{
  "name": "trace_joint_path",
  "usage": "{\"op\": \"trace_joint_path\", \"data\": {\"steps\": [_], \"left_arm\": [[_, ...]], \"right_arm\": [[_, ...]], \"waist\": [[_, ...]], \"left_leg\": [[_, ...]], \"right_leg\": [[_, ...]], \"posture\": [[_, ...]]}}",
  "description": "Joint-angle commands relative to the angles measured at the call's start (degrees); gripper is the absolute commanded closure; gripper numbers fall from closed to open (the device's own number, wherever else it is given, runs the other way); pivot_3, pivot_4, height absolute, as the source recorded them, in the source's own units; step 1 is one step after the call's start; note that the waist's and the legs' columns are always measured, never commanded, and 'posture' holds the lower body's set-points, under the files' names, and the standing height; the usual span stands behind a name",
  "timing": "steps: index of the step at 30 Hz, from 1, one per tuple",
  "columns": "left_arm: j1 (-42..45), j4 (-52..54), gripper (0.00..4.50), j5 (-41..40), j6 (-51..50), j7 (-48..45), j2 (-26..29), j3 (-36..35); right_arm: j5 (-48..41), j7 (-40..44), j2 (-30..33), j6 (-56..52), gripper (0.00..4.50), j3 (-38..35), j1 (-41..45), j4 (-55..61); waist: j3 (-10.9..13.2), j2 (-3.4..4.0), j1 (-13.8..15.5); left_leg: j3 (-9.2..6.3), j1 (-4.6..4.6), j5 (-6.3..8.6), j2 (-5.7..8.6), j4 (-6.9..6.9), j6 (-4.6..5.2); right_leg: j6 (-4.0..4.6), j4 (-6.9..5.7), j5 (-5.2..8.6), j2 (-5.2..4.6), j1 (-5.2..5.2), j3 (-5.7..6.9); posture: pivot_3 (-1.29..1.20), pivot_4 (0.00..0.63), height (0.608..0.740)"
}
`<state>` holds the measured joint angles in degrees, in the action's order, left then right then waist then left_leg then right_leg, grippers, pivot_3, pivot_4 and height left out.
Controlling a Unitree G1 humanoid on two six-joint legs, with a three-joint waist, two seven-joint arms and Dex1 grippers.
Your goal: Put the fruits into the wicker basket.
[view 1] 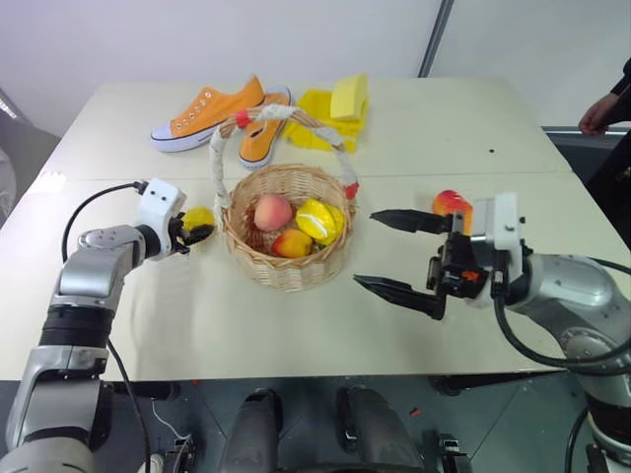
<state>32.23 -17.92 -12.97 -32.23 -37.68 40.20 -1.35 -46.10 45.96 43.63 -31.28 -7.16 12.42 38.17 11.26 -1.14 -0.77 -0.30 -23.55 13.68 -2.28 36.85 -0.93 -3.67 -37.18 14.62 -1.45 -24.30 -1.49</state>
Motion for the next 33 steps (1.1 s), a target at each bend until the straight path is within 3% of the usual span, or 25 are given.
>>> {"op": "trace_joint_path", "data": {"steps": [1,6,11,15,21,23,26,33], "left_arm": [[0.6,0.7,2.31,-0.1,-0.3,1.1,1.5,-3.9],[-10.2,14.1,2.31,-7.6,0.1,-5.7,6.8,-14.7],[-18.7,38.2,2.31,-25.8,-11.7,-12.7,8.6,-21.0],[-11.7,46.7,2.31,-28.6,-17.2,-5.4,4.4,-12.9],[-4.2,43.7,2.31,-23.7,-16.6,-0.2,-2.0,-2.0],[-3.0,41.4,1.47,-22.0,-15.8,0.3,-3.1,-0.3],[-2.1,40.9,0.03,-19.1,-12.6,-0.3,-3.6,1.8],[-4.8,43.0,0.03,-24.5,-10.6,-7.5,-3.2,-1.0]], "right_arm": [[0.9,1.0,-0.5,2.7,0.00,-1.1,-1.1,0.9],[2.0,1.3,0.0,4.0,0.00,-2.2,-2.3,0.6],[4.0,3.0,0.9,5.3,0.00,-3.5,-2.1,-3.8],[6.3,3.4,1.2,5.4,0.00,-3.4,-0.7,-8.8],[9.0,-0.8,0.7,2.4,0.00,-3.8,1.1,-12.2],[9.4,-3.2,0.4,0.5,0.00,-4.5,2.1,-14.0],[18.1,-8.3,1.5,1.2,0.00,-2.4,3.7,-20.9],[27.2,-15.5,-1.3,1.3,0.00,-0.9,12.2,-38.8]], "waist": [[0.0,0.00,0.0],[0.0,-0.05,-0.7],[0.0,-0.06,0.6],[0.0,-0.06,1.5],[0.0,-0.07,0.7],[0.0,-0.07,0.2],[0.0,-0.07,-0.1],[0.0,-0.04,-0.2]], "left_leg": [[0.00,0.00,0.00,0.00,0.01,0.00],[0.05,0.01,0.00,-0.13,0.00,0.01],[0.07,0.01,0.00,-0.36,-0.04,-0.01],[0.24,0.02,-0.01,-0.36,0.25,-0.05],[0.38,0.11,-0.01,-0.16,0.23,-0.02],[0.29,0.08,0.00,-0.17,0.19,0.01],[0.20,0.08,0.00,-0.24,0.12,0.02],[0.25,0.09,0.00,-0.44,0.15,0.02]], "right_leg": [[0.00,-0.01,0.00,0.00,0.00,0.00],[-0.01,-0.02,-0.01,0.02,-0.03,-0.01],[0.21,0.00,0.12,-0.11,0.01,0.09],[0.31,0.08,0.08,-0.21,0.24,0.12],[0.24,0.13,0.06,-0.07,0.32,0.00],[0.03,0.04,0.04,0.02,0.26,0.01],[-0.03,-0.04,0.01,0.20,0.17,0.01],[0.26,-0.06,0.02,0.45,0.08,-0.15]], "posture": [[0.00,0.150,0.740],[0.00,0.150,0.740],[0.00,0.150,0.740],[0.00,0.150,0.740],[0.00,0.150,0.740],[0.00,0.150,0.740],[0.00,0.150,0.740],[0.00,0.150,0.740]]}}
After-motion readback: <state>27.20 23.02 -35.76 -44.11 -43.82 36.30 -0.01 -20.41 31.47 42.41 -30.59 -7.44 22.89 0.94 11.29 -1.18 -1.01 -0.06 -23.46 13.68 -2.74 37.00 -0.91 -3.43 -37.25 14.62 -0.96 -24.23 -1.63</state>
